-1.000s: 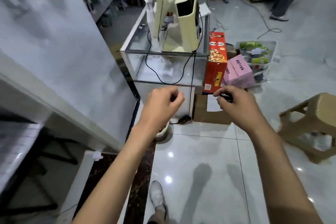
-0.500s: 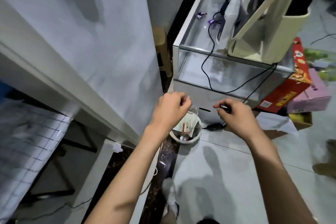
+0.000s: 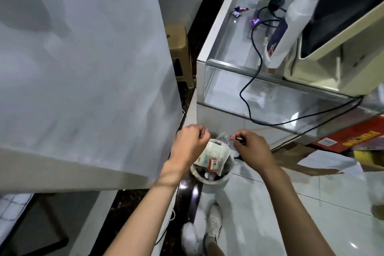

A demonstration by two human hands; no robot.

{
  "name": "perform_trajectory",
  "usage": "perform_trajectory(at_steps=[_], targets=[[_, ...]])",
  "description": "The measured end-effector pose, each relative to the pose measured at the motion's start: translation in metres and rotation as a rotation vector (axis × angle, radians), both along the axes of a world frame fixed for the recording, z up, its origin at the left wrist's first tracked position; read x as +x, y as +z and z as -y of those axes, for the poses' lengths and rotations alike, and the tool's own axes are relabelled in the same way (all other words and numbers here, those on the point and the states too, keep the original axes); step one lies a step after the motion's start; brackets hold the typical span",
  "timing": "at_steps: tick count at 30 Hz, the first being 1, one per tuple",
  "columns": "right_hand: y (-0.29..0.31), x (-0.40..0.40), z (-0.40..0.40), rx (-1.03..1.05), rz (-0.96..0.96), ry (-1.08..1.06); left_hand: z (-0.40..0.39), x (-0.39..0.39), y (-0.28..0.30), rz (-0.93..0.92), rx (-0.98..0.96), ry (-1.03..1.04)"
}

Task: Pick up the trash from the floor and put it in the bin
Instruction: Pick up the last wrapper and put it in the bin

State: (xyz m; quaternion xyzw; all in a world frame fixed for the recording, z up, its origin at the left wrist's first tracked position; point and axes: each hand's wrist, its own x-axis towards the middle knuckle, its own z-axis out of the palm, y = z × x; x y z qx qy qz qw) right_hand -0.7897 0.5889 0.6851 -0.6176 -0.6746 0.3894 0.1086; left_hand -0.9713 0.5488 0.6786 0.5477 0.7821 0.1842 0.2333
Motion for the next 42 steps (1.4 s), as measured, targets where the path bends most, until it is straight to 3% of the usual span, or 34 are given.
perform_trajectory(at_steps=[7,17,27,33,37,42], targets=[[-0.130,0.003,-0.019,-0.105,0.012,-0.005,-0.020,0.000,-0.138,0.022,-0.171,0.045],[-0.291,0.001,0.016,-0.217,0.038,-0.128,-0.008,0.016,-0.314,0.114,-0.214,0.016],[-0.455,-0.013,0.026,-0.171,0.026,-0.270,0.005,0.035,-0.486,0.313,-0.225,0.023],[-0.507,-0.029,0.050,-0.060,-0.009,-0.308,0.028,0.034,-0.520,0.414,-0.198,0.100],[-0.502,-0.035,0.059,0.099,-0.031,-0.315,0.048,0.024,-0.518,0.429,-0.092,0.167],[-0.472,-0.035,0.053,0.055,-0.025,-0.225,0.048,0.008,-0.485,0.295,-0.154,0.145]])
